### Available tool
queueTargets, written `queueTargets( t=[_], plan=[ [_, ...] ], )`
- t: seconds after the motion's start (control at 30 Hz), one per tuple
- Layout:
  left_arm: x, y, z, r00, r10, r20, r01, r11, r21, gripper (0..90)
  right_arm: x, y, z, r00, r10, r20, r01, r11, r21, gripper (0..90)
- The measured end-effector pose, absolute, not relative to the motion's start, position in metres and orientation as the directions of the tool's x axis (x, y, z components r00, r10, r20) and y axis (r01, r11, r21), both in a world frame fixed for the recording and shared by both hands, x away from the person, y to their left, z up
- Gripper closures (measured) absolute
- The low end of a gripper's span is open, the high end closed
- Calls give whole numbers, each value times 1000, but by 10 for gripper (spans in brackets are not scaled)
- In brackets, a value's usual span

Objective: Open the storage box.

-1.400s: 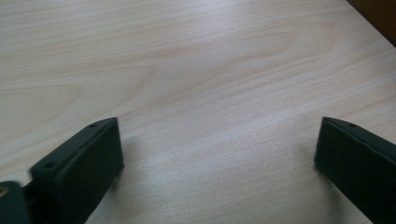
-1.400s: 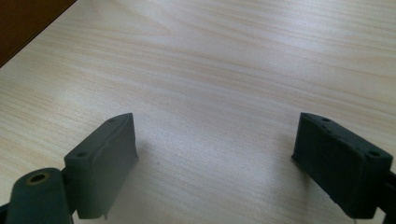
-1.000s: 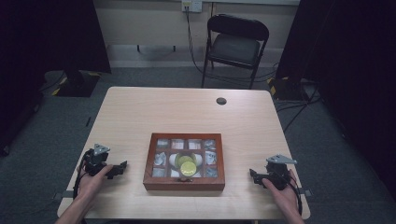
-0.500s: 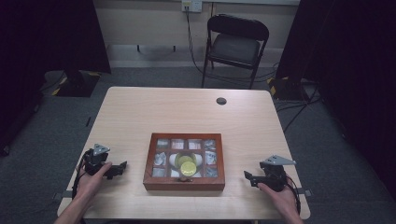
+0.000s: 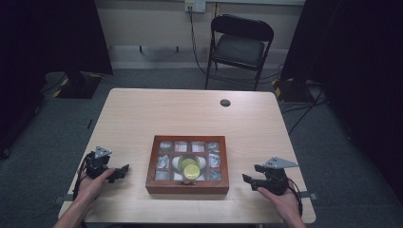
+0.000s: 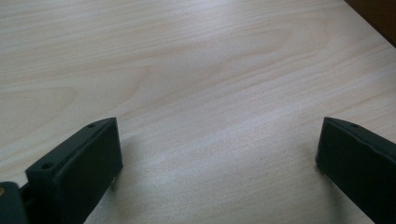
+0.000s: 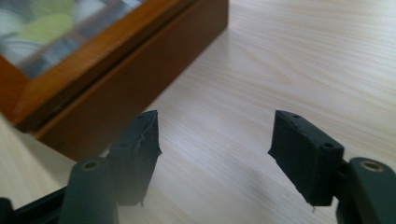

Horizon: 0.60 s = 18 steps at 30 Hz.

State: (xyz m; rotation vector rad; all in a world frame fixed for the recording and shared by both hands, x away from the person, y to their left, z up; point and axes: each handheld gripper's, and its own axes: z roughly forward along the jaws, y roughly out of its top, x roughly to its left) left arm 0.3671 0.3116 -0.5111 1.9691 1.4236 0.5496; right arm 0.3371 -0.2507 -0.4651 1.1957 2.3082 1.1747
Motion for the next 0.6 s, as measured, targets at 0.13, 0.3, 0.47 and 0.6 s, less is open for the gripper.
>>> queueTargets(
  t=[0.13, 0.3, 0.47, 0.6],
  plan=[
    [367, 312, -511, 326, 945, -33, 678, -210, 705, 0, 334, -242, -458, -650, 750, 125, 522, 320, 790, 367],
    [367, 312, -511, 326, 945, -33, 678, -210, 705, 0, 331, -230, -451, -691, 712, 126, 488, 331, 807, 411],
    [367, 312, -511, 326, 945, -33, 677, -209, 705, 0, 330, -218, -445, -717, 683, 139, 476, 335, 813, 405],
    [367, 312, -511, 326, 945, -33, 677, -210, 705, 0, 330, -212, -440, -734, 664, 141, 462, 336, 821, 441]
  ],
)
